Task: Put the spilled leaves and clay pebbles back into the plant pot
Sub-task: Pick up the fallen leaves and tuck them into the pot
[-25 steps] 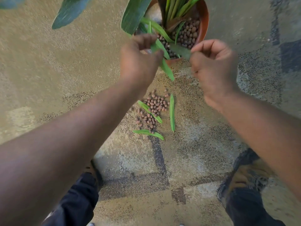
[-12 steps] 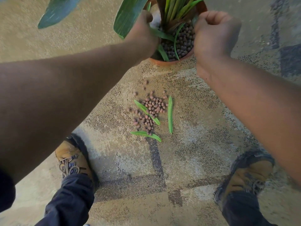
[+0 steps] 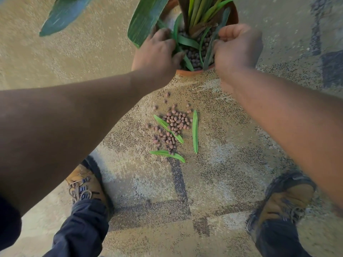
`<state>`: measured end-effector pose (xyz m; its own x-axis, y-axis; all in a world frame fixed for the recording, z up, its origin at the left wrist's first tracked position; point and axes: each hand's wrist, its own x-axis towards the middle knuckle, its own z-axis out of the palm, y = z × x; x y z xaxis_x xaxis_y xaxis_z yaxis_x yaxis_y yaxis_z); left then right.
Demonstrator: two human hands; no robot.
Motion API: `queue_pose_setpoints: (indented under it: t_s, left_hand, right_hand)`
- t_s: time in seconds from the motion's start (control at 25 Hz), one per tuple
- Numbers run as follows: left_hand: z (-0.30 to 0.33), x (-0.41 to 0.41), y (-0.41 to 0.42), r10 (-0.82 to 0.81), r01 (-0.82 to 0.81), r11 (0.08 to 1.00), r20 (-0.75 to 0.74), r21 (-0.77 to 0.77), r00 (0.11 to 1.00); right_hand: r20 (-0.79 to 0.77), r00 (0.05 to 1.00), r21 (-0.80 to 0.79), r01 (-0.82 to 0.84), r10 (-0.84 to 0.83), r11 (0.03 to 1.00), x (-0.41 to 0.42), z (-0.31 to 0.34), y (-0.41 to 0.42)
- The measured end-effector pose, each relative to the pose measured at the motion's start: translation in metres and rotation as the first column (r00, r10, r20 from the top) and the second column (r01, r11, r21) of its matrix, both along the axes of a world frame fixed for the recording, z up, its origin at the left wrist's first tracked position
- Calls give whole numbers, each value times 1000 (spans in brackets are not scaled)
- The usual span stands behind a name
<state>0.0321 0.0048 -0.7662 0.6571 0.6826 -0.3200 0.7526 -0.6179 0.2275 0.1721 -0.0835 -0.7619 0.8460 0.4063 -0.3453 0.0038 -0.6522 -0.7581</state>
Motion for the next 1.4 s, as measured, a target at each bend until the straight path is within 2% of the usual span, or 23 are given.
queue_pose_setpoints:
  t_s: [0.12, 0.28, 0.44, 0.6, 0.68, 0.8, 0.92, 1.0, 1.08, 1.2, 1.32, 1.4]
  left_hand:
    - [-7, 1, 0, 25, -25, 1000, 65, 1, 998]
    - [-5, 4, -3, 25, -21, 998, 80, -55, 996]
    - [-1, 7, -2, 89, -78, 991, 101, -113, 991]
    - [-3, 19, -1, 161, -157, 984, 42, -86, 986]
    - [-3, 26, -2, 204, -202, 976, 19, -83, 979]
    - [-4, 30, -4, 243, -241, 969, 21, -57, 970]
    - [-4, 21, -3, 217, -213, 975, 73, -57, 973]
    - [-2, 16, -2, 185, -183, 982, 57, -33, 981]
    - [-4, 17, 1, 149, -150, 988, -28, -27, 988]
    - [-13, 23, 10, 120, -131, 989, -144, -69, 982]
    - [-9, 26, 14, 50, -68, 992, -173, -103, 984]
    - [0, 25, 14, -1, -15, 993, -137, -114, 991]
  right_hand:
    - [47, 985, -114, -159, 165, 981, 6, -3, 6]
    - [101, 836, -313, -487, 539, 815, 1, -1, 2]
    - [213, 772, -327, -522, 599, 788, 2, -3, -2]
    - [151, 557, -524, -656, 817, 544, 5, -4, 0]
    - [171, 506, -604, -624, 846, 495, 10, -2, 7]
    - [240, 484, -647, -566, 841, 511, 17, -3, 10]
    - [297, 529, -551, -585, 795, 596, 18, -5, 1]
    - [358, 537, -525, -561, 764, 641, 18, -8, -6]
    - [363, 519, -562, -540, 774, 626, 20, -12, -8]
    - [312, 463, -603, -578, 829, 550, 20, -16, -7]
    - [262, 457, -603, -610, 850, 514, 22, -19, -7]
    - [244, 473, -583, -626, 846, 518, 23, -19, -7]
